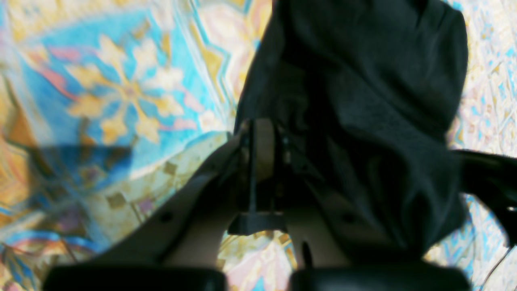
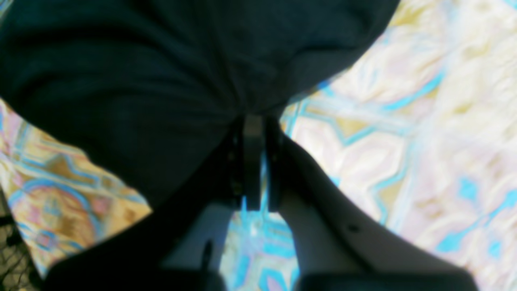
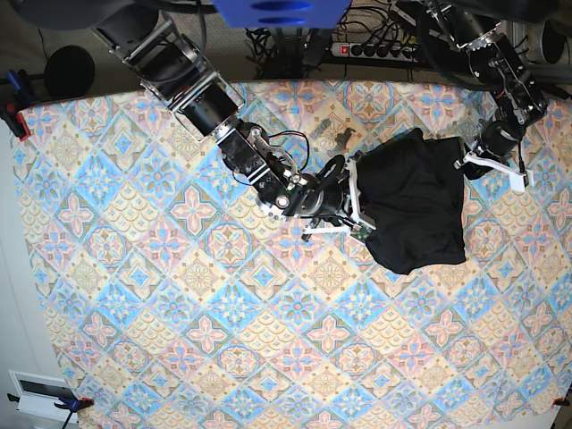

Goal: Layout the t-shirt on the table in an organized manner, then fold the t-shirt properly
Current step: 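Press the bundle flat with both grippers and release, then push the bundle with the left gripper toward the right gripper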

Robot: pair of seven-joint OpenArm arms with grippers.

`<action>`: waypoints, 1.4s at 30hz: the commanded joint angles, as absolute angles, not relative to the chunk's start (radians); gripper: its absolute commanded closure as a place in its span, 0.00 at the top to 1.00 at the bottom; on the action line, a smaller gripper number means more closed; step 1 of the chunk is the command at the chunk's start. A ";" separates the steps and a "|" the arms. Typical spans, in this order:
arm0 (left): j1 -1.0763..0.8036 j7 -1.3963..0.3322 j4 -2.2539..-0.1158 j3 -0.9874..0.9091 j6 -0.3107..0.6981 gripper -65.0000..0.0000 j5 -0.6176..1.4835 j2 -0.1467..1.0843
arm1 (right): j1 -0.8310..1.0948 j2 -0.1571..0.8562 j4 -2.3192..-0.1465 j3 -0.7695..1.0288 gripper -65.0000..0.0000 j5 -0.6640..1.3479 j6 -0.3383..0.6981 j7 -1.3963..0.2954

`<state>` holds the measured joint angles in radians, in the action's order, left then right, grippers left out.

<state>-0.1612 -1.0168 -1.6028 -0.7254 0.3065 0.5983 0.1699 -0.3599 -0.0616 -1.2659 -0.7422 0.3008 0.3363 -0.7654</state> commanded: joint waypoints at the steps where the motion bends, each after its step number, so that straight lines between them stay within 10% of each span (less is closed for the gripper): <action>1: -0.150 -0.997 -1.603 -0.730 0.306 0.01 0.608 0.188 | -0.369 -0.084 -1.308 -0.740 0.03 0.323 0.343 -0.734; 21: 0.124 -0.998 -1.138 -0.685 0.306 0.01 0.575 0.077 | -0.170 0.131 -1.652 -0.265 0.03 0.331 0.343 -0.766; 42: 0.128 -0.915 -1.158 -0.357 0.306 0.01 0.496 -0.076 | -0.117 0.245 -1.710 -0.012 0.03 0.564 0.346 -0.817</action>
<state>0.1436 -0.8062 -1.1618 -0.3714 0.3187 0.5449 -0.0635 -0.0944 0.2359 -1.6890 -0.0132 0.5499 0.3401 -0.8425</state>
